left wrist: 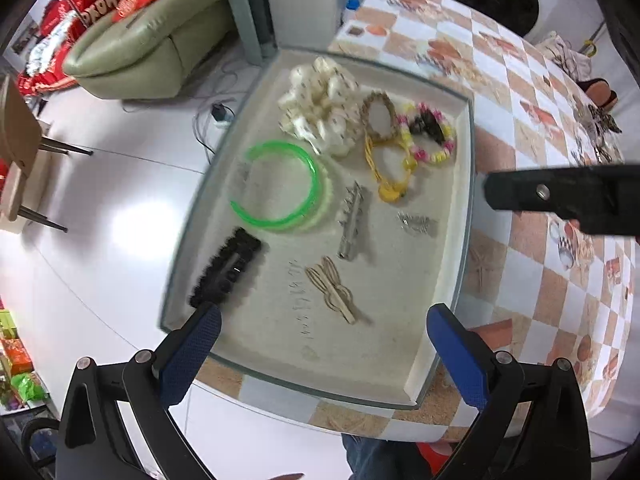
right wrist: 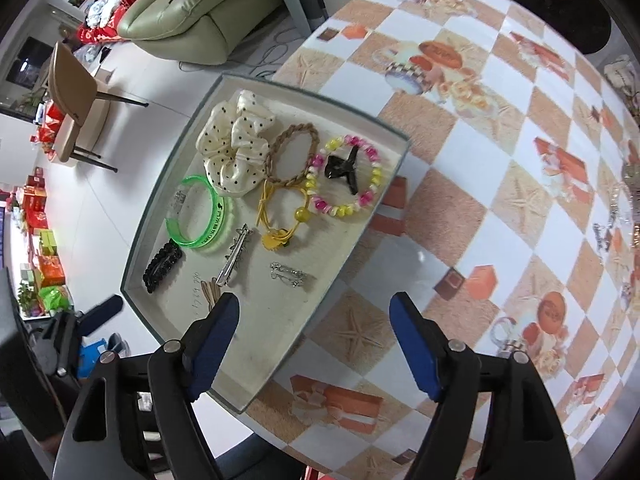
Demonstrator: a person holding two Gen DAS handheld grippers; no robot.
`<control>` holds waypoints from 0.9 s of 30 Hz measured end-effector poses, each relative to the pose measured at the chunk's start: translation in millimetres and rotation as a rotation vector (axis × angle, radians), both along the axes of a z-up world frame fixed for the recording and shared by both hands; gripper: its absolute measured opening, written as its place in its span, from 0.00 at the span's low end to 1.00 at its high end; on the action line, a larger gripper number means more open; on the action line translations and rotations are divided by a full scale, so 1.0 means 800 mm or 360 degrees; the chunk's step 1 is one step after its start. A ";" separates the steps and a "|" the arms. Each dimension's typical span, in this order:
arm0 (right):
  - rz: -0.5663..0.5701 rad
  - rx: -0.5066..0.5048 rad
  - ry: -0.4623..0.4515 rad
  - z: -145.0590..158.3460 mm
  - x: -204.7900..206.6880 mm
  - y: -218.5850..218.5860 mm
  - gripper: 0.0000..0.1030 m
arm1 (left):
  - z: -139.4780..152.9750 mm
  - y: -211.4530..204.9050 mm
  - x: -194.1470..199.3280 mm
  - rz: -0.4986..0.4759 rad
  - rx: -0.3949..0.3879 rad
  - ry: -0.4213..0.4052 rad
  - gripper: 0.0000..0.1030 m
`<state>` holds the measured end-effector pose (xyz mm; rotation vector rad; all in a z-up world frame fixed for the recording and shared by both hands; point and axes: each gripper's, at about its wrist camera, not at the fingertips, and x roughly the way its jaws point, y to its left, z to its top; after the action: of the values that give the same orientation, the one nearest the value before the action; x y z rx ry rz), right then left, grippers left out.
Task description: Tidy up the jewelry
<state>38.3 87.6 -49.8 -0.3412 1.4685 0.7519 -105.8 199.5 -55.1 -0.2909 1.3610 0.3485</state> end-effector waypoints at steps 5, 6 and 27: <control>0.0006 -0.0008 -0.0102 0.030 -0.004 -0.006 0.79 | 0.028 0.005 0.000 0.0005 0.0068 -0.0056 1.00; 0.0009 -0.0009 -0.0121 0.038 -0.004 -0.007 0.80 | 0.038 0.007 0.001 0.0009 0.0078 -0.0075 1.00; -0.0070 -0.0062 -0.0394 0.137 -0.019 -0.034 1.00 | 0.117 -0.002 0.016 -0.0105 0.0101 -0.0104 1.00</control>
<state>22.7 60.2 60.2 -0.4153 1.2538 0.6228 -93.0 198.2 38.2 -0.2028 1.2899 0.3241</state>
